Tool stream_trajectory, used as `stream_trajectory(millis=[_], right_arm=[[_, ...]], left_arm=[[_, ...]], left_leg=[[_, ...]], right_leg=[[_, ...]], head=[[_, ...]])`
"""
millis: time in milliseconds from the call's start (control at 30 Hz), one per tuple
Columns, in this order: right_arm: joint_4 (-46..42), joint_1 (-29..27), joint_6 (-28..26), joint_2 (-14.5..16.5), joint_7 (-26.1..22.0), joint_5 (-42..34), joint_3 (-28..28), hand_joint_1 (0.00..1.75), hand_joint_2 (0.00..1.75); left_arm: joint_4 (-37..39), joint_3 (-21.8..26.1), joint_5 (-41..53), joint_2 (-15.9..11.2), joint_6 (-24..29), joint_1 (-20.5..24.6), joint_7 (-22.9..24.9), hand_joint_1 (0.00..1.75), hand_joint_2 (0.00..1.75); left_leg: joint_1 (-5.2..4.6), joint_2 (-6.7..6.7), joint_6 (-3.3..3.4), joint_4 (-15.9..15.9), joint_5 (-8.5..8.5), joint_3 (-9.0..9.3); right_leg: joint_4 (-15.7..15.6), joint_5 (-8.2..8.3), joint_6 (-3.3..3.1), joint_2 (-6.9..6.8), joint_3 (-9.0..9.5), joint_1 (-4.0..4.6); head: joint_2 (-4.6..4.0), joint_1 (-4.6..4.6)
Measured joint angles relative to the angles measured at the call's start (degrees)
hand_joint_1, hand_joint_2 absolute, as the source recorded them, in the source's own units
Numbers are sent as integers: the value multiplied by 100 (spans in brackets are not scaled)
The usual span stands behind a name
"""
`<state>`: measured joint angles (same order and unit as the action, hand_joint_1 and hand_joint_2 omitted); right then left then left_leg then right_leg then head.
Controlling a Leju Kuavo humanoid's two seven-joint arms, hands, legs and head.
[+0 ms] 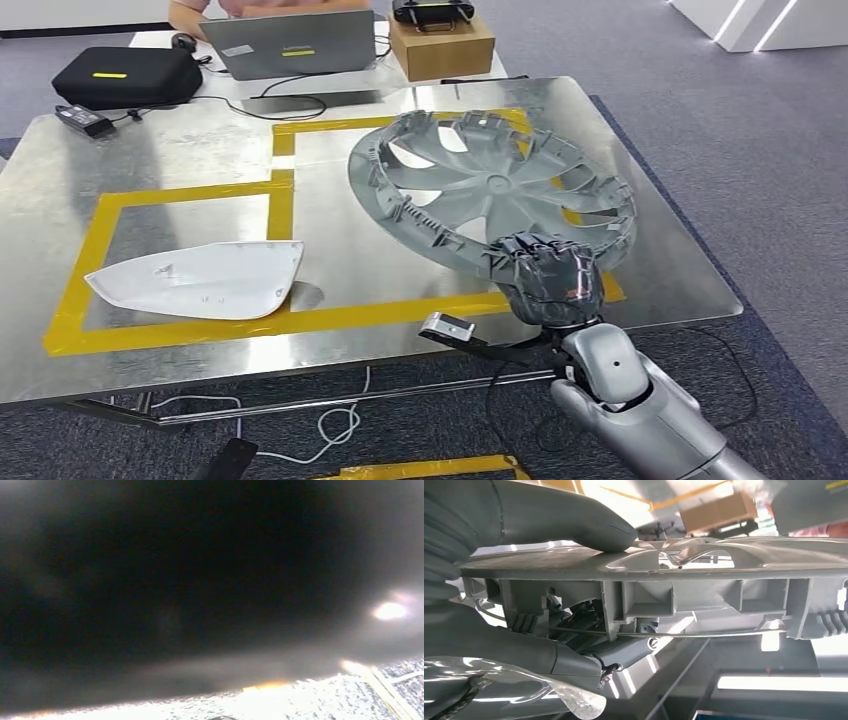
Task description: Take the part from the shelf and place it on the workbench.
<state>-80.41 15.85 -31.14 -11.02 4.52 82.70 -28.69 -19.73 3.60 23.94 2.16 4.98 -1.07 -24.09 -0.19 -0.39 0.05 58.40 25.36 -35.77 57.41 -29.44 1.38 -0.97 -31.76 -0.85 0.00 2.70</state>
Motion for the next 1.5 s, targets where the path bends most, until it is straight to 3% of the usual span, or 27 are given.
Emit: stream_trajectory(millis=[533,833,1500], right_arm=[[321,-90,450,0,-209,-624,-83,175,175],[369,-123,23,-1,-352,-341,-167,175,175],[332,-130,-97,0,-393,-149,-308,175,175]], left_arm=[[-26,106,95,0,-17,-16,26,0,0],[-52,215,94,31,-17,-44,43,0,0],[-54,294,71,60,-14,-58,90,0,0]], left_leg=[[10,0,4,-2,-6,2],[10,1,4,-1,-6,2],[10,1,4,-1,-6,2]], right_leg=[[4,0,3,0,-2,15],[3,0,3,0,-1,14],[4,0,3,1,-1,15]], head=[[0,1],[0,1],[0,1]])
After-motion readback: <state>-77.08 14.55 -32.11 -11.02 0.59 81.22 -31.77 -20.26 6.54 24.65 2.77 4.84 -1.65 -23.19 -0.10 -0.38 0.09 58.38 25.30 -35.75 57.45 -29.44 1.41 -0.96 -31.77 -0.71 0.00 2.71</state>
